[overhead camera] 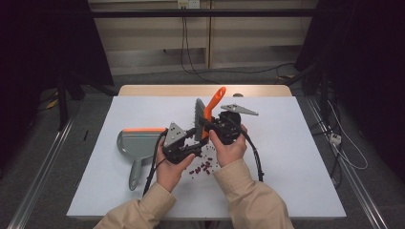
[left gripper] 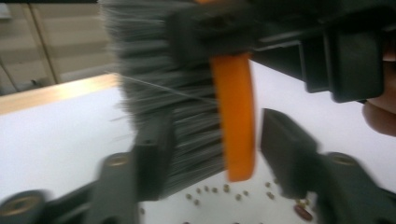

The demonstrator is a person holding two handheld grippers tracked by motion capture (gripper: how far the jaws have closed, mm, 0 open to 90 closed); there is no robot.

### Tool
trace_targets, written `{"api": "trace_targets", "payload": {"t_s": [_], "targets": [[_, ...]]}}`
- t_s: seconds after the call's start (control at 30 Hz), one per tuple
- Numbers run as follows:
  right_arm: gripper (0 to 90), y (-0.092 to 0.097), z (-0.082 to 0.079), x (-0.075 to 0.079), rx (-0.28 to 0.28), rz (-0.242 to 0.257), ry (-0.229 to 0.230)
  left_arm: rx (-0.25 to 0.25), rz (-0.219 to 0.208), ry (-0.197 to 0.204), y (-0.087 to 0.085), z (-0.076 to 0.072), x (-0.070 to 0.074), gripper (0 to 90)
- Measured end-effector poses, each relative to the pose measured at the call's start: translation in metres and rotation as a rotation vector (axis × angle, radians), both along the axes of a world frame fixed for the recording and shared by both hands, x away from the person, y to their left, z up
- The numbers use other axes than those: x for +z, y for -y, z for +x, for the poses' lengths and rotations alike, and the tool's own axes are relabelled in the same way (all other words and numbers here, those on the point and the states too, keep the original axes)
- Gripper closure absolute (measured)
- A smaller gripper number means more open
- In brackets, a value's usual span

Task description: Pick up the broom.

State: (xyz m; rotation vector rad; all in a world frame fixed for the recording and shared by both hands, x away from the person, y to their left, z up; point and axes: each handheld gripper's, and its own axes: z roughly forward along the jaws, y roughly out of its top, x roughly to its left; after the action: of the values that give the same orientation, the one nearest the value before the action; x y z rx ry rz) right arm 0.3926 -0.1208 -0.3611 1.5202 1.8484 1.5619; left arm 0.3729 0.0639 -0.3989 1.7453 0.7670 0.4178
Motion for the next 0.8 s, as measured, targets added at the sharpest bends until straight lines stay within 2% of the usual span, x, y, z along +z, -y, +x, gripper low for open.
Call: {"api": "trace_targets", "payload": {"t_s": [0.03,0.1,0.17,0.2,0.3,0.47,0.5,0.63,0.8], "targets": [[70.3,0.003,0.001,0.0,0.009,0.01,-0.008,-0.001,-0.016,-0.013,-0.002,0.001,0.0,37.0],[70.2,0.007,0.001,0.0,0.014,0.012,-0.007,-0.01,-0.017,-0.023,-0.004,0.002,0.001,33.5],[70.2,0.017,0.001,0.003,0.012,-0.009,0.001,-0.016,-0.028,-0.041,-0.008,0.004,0.001,28.6],[70.2,0.02,0.001,0.004,0.014,-0.014,0.001,-0.037,-0.033,-0.056,-0.009,0.005,0.001,27.8],[70.2,0.028,0.001,0.005,0.025,-0.049,0.002,-0.042,-0.025,-0.052,-0.011,0.005,0.001,24.4],[70.2,0.041,-0.001,0.005,0.04,-0.097,0.0,-0.081,-0.058,-0.055,-0.02,0.007,0.004,16.3],[70.2,0.043,-0.002,0.005,0.041,-0.104,0.001,-0.081,-0.05,-0.056,-0.021,0.008,0.004,13.8],[70.2,0.052,-0.003,0.005,0.043,-0.096,-0.003,-0.088,-0.047,-0.057,-0.025,0.007,0.007,8.4],[70.2,0.063,-0.005,0.003,0.048,-0.127,-0.024,-0.125,-0.053,-0.039,-0.034,0.006,0.011,3.6]]}}
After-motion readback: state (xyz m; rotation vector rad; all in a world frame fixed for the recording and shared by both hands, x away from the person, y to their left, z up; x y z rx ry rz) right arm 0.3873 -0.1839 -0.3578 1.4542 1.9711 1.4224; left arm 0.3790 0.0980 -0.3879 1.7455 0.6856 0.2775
